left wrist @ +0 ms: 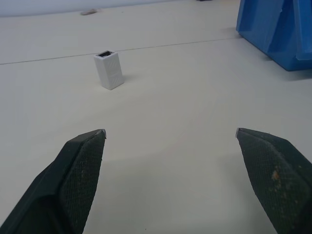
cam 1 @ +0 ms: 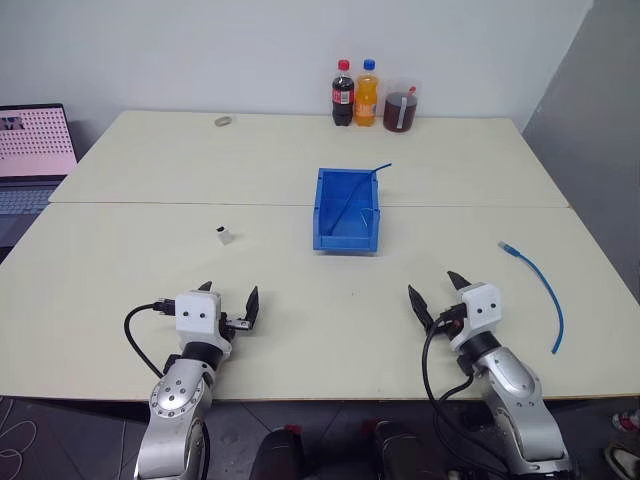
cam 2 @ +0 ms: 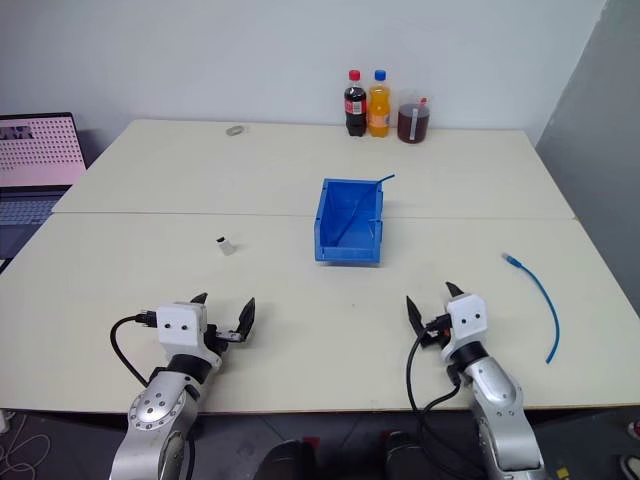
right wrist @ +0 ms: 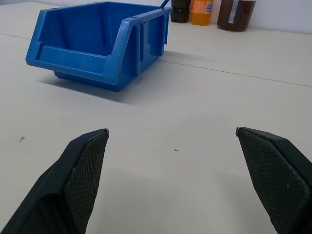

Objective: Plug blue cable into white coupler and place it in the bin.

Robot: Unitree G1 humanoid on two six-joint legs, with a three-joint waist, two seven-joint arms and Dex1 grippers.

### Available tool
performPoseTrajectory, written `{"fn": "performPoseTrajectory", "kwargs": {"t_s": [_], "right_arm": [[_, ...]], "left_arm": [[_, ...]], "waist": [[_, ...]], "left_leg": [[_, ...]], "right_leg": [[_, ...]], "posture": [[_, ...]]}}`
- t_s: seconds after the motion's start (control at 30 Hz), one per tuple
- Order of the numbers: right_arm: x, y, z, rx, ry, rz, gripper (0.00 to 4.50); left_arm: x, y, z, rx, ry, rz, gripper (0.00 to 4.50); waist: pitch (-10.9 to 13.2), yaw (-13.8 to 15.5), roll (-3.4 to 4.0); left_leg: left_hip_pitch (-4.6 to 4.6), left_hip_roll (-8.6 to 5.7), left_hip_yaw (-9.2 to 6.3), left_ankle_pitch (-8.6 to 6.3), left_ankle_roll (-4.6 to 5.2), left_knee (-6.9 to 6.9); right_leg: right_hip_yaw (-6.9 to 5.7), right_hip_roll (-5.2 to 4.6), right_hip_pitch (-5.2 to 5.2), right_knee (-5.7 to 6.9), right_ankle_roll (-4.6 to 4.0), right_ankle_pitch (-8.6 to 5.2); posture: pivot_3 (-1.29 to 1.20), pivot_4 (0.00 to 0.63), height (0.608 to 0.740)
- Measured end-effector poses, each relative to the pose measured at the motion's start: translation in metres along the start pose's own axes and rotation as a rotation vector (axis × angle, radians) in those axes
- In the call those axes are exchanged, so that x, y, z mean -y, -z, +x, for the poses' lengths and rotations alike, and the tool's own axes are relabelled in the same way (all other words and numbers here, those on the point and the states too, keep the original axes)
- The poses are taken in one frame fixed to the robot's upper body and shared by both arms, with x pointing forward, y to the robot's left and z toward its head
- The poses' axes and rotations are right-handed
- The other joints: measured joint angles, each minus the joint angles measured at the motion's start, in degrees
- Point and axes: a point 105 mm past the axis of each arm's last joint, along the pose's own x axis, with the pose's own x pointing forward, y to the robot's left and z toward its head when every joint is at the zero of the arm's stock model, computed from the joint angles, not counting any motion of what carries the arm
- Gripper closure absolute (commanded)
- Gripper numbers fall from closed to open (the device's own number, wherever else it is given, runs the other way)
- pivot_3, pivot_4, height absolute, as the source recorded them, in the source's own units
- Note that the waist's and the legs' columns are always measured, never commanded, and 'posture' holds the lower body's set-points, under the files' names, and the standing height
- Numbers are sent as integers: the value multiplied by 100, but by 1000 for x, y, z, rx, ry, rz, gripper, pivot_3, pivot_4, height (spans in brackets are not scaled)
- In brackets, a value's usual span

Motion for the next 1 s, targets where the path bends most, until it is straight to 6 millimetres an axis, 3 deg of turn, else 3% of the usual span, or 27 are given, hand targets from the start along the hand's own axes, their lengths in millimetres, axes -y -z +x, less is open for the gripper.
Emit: {"fn": "performPoseTrajectory", "kwargs": {"t_s": [0.67,0.77,0.87,1.0], "right_arm": [[0,-3,6,12,-14,-6,46],[1,-3,5,11,-20,-14,46],[4,-4,5,10,-24,-28,46],[21,-12,0,26,20,-47,46]], "left_arm": [[9,5,-7,-13,82,36,0],[28,2,-13,-15,284,16,0],[59,-16,-17,22,528,-7,0],[81,-36,-9,43,743,45,0]], "waist": [[0,-2,0],[0,-1,0],[0,6,-1],[0,6,0]], "left_leg": [[0,0,0,0,0,0],[-2,1,-2,0,0,0],[-3,-1,-3,0,0,1],[-4,-3,-6,1,0,3]], "right_leg": [[0,0,0,0,0,0],[-3,-1,-1,0,-6,-3],[-4,-4,0,-1,-27,-15],[-7,-2,1,1,-23,-13]], "posture": [[0,150,740],[0,150,740],[0,150,740],[0,150,740]]}}
